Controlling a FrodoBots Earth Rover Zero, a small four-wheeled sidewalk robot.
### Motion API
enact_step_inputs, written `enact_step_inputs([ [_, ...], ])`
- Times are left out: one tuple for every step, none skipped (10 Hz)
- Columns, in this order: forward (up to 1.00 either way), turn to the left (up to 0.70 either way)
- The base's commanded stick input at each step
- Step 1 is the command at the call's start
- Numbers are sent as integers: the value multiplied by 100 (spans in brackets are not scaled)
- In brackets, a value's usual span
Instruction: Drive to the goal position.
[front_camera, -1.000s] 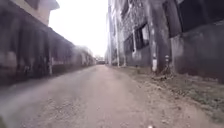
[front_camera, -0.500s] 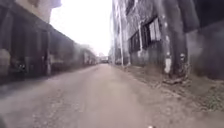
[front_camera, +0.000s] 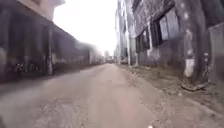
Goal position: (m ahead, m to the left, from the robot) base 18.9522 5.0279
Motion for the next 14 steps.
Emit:
enact_step_inputs([
  [100, 0],
  [100, 0],
  [100, 0],
  [100, 0],
  [100, 0],
  [100, 0],
  [100, 0],
  [100, 0],
  [100, 0],
  [100, 0],
  [100, 0],
  [100, 0],
  [100, 0],
  [100, 0],
])
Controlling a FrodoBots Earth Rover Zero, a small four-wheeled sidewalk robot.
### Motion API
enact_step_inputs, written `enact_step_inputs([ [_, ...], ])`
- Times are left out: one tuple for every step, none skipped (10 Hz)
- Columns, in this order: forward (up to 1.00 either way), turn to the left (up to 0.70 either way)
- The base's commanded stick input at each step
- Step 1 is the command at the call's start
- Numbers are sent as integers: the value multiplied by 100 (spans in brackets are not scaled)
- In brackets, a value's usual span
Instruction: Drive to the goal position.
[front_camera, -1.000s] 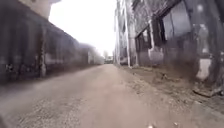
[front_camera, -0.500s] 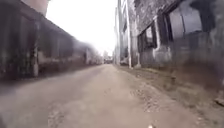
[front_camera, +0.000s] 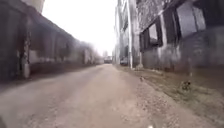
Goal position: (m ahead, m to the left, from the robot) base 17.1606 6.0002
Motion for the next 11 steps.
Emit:
enact_step_inputs([
  [100, 0],
  [100, 0],
  [100, 0],
  [100, 0],
  [100, 0],
  [100, 0],
  [100, 0],
  [100, 0],
  [100, 0],
  [100, 0],
  [100, 0],
])
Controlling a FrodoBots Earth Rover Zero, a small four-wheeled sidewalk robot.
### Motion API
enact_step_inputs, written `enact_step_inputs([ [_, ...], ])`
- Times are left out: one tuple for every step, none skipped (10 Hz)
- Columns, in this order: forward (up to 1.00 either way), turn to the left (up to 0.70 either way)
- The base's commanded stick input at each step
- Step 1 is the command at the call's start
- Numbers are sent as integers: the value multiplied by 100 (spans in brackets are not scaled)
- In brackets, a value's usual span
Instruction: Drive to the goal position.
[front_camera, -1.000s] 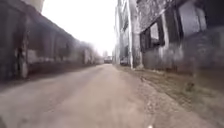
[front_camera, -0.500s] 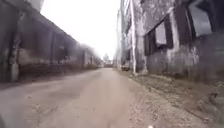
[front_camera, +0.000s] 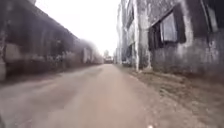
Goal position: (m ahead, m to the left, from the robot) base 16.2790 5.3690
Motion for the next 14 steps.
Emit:
enact_step_inputs([
  [100, 0],
  [100, 0],
  [100, 0],
  [100, 0],
  [100, 0],
  [100, 0],
  [100, 0],
  [100, 0],
  [100, 0],
  [100, 0],
  [100, 0],
  [100, 0],
  [100, 0],
  [100, 0],
])
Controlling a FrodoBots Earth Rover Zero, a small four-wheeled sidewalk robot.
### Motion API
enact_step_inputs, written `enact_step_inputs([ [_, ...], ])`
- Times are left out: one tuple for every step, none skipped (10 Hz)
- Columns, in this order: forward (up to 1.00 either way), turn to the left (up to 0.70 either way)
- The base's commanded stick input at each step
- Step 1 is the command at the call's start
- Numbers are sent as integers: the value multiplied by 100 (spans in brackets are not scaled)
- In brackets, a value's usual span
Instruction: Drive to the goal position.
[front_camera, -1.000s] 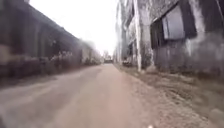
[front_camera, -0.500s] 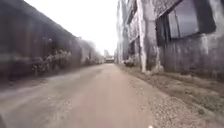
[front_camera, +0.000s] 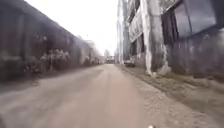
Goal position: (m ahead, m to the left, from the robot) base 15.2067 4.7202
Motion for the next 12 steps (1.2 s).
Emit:
enact_step_inputs([
  [100, 0],
  [100, 0],
  [100, 0],
  [100, 0],
  [100, 0],
  [100, 0],
  [100, 0],
  [100, 0],
  [100, 0],
  [100, 0],
  [100, 0],
  [100, 0],
])
